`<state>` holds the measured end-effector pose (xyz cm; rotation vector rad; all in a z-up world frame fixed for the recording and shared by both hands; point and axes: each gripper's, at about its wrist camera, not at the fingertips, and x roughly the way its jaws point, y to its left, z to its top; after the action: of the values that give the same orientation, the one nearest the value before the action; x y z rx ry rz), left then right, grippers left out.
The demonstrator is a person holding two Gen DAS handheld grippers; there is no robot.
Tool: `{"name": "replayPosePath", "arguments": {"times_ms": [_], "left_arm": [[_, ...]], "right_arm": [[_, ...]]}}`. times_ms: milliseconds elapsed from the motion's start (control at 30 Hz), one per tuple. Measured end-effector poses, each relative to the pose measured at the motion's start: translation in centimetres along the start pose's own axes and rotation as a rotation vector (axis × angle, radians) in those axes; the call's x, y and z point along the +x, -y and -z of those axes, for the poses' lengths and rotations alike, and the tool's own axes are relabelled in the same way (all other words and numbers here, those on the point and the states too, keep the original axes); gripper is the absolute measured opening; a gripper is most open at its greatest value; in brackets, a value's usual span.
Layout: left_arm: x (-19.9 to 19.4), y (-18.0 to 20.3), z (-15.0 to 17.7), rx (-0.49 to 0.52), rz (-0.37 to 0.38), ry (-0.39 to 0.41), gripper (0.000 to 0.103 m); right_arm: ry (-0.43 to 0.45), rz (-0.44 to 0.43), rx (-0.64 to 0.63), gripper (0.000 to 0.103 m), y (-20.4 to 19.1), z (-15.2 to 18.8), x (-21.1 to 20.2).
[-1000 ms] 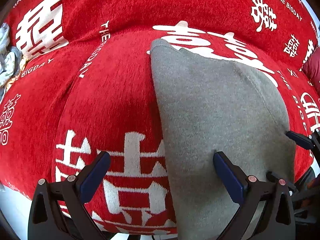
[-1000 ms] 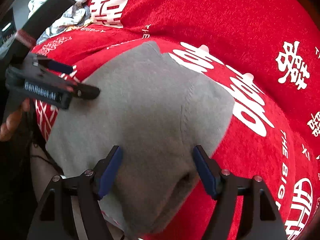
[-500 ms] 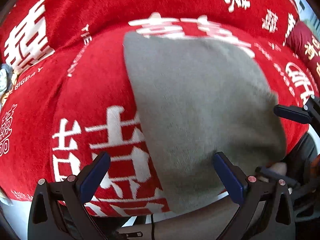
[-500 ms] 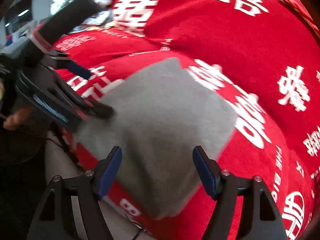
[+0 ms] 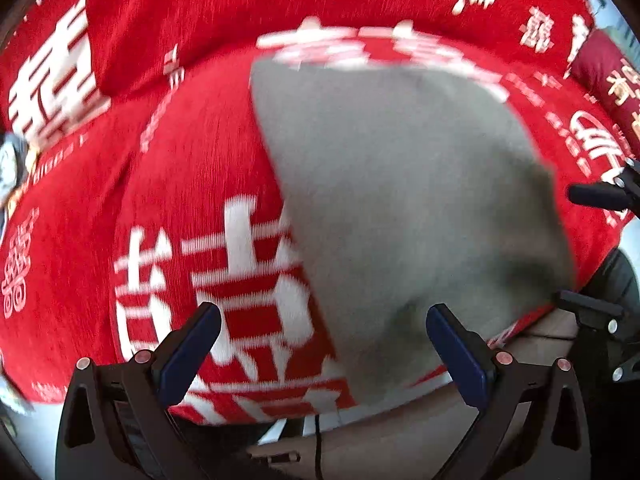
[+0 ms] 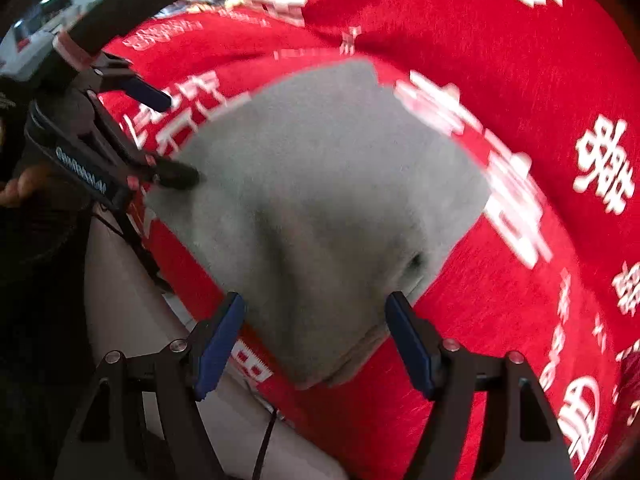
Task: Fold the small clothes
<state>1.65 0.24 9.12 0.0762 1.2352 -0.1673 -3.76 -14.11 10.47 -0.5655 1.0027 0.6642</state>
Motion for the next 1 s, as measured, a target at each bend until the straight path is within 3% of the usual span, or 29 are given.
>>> {"name": "replayPosePath", "arguments": {"times_ms": [100,167,267,333,400,567,733,867,1000], "left_arm": [[-0.1,-0.3,-2.1,-0.040,0.009,0.051,0.103],[1.0,-0.7,-3.7,-0.086,0.012,0.045,0.103],[3.4,-0.9,-4.6,-0.098,-0.042,-0.019,0.103],[3.7,-1.0,-4.5,-0.112,-0.013,-0.028,0.103],[3.5,-1.1,-4.5,-0.116,-0.014,-0.029,0.103],[2.2,0.1,-4.6,-0.102,-0.059,-0.018,0.103],[0.7,1.6,-4.2,-0.086,-0.032,-0.009,0.103],[0.2,2.3,-3.6,-0.123,-0.032,-0.012,0.103],[0.5,2.4,-2.8,-0.146,-0.021,-0.071,0.103]], "right_arm": [[0.074,0.019,0.062,0.077,2.6,-2.2,0.0],[0.076,0.034,0.128,0.077,4.0,-3.5,1.3],[0.024,0.011,0.211,0.077,5.5,-4.3,4.4],[-0.022,0.012,0.232,0.077,5.7,-3.7,5.9],[0.009,0.019,0.236,0.077,5.6,-3.1,5.4],[-0.069,0.101,0.279,0.077,5.8,-2.0,3.5],[-0.029,0.100,0.356,0.077,5.3,-1.2,0.0],[-0.042,0.156,0.323,0.077,4.2,-1.9,-1.1],[-0.031,0.147,0.330,0.077,3.6,-2.2,-1.7]]}}
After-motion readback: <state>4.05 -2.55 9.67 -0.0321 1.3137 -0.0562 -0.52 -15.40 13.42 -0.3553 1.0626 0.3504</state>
